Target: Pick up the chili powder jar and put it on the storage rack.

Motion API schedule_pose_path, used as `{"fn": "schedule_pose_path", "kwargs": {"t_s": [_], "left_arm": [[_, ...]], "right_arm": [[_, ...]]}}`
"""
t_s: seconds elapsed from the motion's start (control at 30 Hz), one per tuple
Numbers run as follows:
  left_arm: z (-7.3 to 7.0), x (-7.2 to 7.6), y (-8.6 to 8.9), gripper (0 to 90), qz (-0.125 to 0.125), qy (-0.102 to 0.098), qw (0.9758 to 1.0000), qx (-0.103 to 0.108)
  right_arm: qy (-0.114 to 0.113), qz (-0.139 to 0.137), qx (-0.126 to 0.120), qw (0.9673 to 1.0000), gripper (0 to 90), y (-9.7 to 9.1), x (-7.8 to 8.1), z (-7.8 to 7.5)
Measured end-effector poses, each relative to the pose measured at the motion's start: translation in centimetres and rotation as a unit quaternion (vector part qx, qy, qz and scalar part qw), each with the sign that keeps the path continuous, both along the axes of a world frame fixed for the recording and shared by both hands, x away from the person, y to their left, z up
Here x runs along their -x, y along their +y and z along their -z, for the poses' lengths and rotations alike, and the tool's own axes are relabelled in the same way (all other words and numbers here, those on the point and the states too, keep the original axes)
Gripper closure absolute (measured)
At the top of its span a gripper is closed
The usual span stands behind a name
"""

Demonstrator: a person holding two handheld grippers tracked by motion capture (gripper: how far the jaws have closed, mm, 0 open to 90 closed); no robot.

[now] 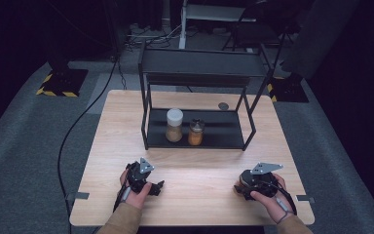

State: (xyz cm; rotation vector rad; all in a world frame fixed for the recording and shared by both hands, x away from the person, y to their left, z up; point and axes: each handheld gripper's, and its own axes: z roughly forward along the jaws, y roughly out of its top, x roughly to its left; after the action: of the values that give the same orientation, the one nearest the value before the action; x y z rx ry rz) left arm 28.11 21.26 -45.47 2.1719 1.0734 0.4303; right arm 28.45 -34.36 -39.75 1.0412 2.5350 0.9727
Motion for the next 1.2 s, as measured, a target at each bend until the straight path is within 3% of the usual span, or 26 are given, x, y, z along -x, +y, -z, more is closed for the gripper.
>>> {"fn": "schedule_pose_path", "kwargs": {"t_s": [0.07,0.4,1.2], "left_arm": [[0.0,0.0,0.0,0.0,0.000,0.000,1.0000,0.000],[0.0,0.0,0.0,0.0,0.001,0.000,1.0000,0.000],[0.0,0.1,-0.2,0.0,-0.002,0.001,1.0000,0.000]], "right_arm": [[0.000,-0.004,0.008,1.0000,30.1,0.2,-0.1,0.0],[-0.006,-0.008,0.028,0.9996,31.4,0.9,-0.1,-0.6],[-0.032,0.000,0.010,0.9994,31.4,1.3,-2.8,-4.6]]}}
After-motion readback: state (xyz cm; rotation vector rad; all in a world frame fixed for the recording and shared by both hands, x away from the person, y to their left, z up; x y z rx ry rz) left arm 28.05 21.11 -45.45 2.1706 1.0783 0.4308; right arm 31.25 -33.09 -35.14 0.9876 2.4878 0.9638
